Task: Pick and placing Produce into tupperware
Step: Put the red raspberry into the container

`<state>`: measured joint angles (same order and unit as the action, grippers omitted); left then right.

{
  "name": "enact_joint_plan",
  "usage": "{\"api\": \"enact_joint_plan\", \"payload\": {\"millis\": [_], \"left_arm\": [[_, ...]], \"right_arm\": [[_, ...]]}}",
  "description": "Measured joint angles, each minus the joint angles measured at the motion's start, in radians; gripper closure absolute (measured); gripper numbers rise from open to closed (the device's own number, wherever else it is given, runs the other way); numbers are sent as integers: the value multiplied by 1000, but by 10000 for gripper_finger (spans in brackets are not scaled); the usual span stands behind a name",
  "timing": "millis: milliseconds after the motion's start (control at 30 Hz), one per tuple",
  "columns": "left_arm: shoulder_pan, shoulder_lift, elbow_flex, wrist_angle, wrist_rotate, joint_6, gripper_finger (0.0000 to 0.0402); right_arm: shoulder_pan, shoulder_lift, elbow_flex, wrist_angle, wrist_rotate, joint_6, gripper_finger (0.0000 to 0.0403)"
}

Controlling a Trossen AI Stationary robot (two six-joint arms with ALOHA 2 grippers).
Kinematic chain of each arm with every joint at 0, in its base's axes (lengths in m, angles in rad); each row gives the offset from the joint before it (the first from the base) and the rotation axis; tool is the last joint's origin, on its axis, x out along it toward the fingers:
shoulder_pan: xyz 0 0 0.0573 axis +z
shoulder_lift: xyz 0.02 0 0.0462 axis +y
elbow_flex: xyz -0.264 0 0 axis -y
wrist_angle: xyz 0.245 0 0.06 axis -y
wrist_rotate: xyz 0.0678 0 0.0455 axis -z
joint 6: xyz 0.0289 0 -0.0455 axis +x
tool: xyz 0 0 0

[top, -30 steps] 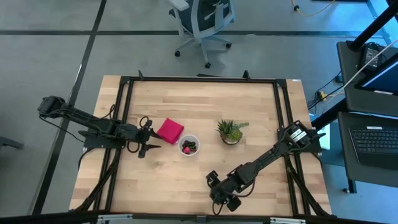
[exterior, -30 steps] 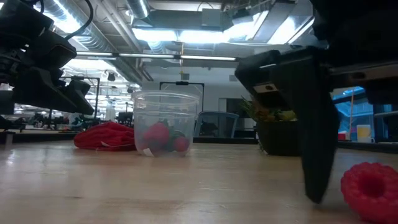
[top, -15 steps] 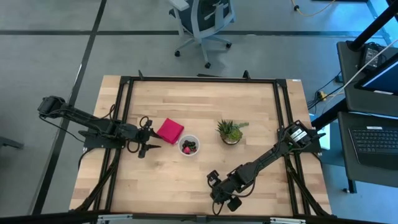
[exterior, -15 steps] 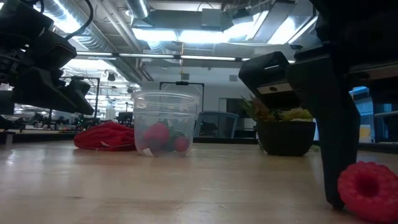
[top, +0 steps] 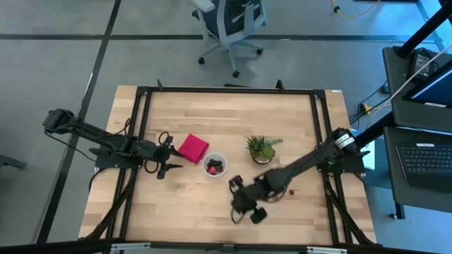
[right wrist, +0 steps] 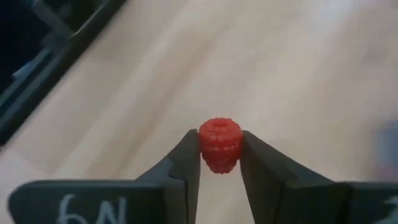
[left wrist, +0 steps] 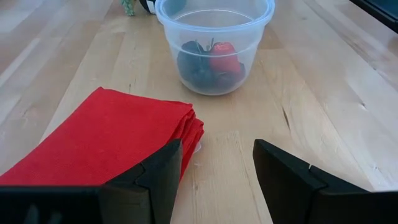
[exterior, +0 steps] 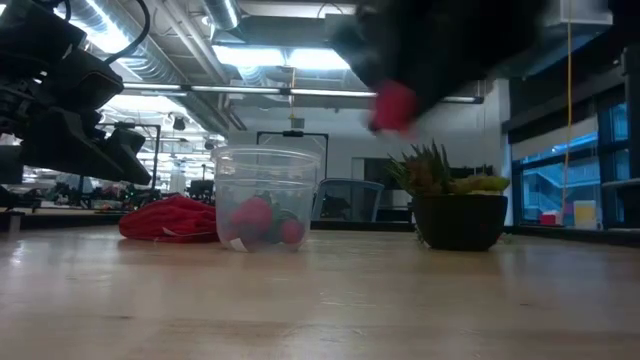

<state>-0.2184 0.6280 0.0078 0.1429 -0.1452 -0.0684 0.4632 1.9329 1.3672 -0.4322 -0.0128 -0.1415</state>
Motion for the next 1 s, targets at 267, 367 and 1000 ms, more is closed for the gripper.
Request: {"api": "enact_joint_plan", "payload": {"millis": [267,367,1000], "left_arm": [[0,0,0,0,0,0,209],[0,0,0,-1,0,0,209],[0,0,0,-15,0,-3,209]], "right_arm": [[-179,-18,294,-321,84,-77,306],[-250,-18,376,-376,83,-78,306],[-415,130,368,-217,-63,-133,306]]}}
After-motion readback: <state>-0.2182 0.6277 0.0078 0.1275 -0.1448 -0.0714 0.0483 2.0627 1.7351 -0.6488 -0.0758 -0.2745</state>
